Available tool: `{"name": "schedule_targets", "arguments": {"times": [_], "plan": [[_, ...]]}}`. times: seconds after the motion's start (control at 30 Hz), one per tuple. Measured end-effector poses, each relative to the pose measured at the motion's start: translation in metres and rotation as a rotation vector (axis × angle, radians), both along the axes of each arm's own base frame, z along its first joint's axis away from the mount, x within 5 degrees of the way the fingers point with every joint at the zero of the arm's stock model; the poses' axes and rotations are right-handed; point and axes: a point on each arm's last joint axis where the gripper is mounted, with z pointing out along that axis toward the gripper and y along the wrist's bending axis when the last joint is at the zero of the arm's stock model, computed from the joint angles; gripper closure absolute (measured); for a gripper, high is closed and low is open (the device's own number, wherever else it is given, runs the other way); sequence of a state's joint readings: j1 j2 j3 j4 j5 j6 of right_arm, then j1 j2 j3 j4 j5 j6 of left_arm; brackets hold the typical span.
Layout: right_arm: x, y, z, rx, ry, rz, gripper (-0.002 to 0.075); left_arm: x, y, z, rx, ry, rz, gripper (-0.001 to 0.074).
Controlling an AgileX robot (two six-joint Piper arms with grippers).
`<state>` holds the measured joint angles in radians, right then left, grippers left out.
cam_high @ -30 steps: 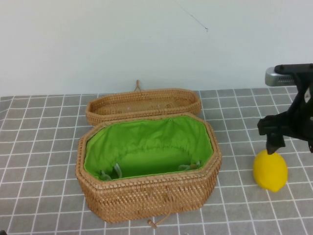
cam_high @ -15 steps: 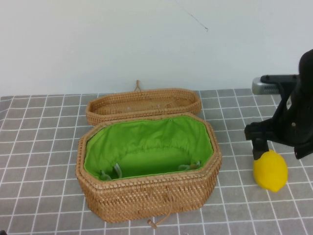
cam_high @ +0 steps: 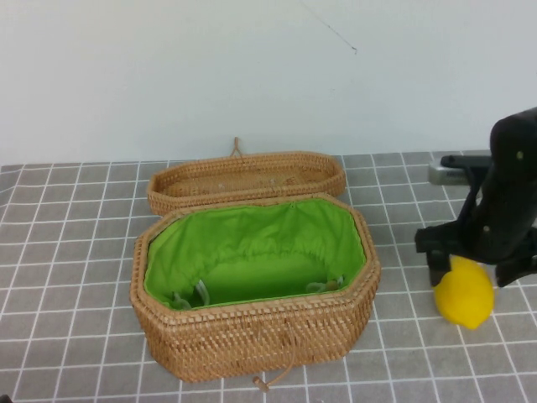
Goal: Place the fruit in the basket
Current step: Pick up the lemon on the table, then place the lemon on the basket
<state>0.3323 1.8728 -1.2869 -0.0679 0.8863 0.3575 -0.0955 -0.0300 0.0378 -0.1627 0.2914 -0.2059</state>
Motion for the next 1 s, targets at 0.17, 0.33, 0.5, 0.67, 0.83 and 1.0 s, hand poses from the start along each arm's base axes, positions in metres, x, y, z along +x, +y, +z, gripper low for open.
{"name": "schedule_targets", "arguments": {"times": [0.17,0.33,0.5,0.67,0.83,1.0], "plan": [[0.004,0.003,-0.019,0.009,0.039,0.003,0.0032,0.000,0.000,0.000,0.000,0.000,0.000,0.0734],[0.005,0.004,-0.025,0.002,0.053,0.004,0.0169,0.000,0.000,0.000,0.000,0.000,0.000,0.0734],[0.010,0.003,-0.013,-0.030,0.062,0.021,0.0414,0.000,0.000,0.000,0.000,0.000,0.000,0.0734],[0.022,0.001,0.026,-0.110,0.061,0.081,0.0417,0.000,0.000,0.000,0.000,0.000,0.000,0.0734],[0.031,0.017,0.078,-0.010,-0.009,0.097,0.0418,0.000,0.000,0.000,0.000,0.000,0.000,0.0734],[0.027,0.068,0.121,0.264,-0.115,0.252,0.0417,0.000,0.000,0.000,0.000,0.000,0.000,0.0734]]}}
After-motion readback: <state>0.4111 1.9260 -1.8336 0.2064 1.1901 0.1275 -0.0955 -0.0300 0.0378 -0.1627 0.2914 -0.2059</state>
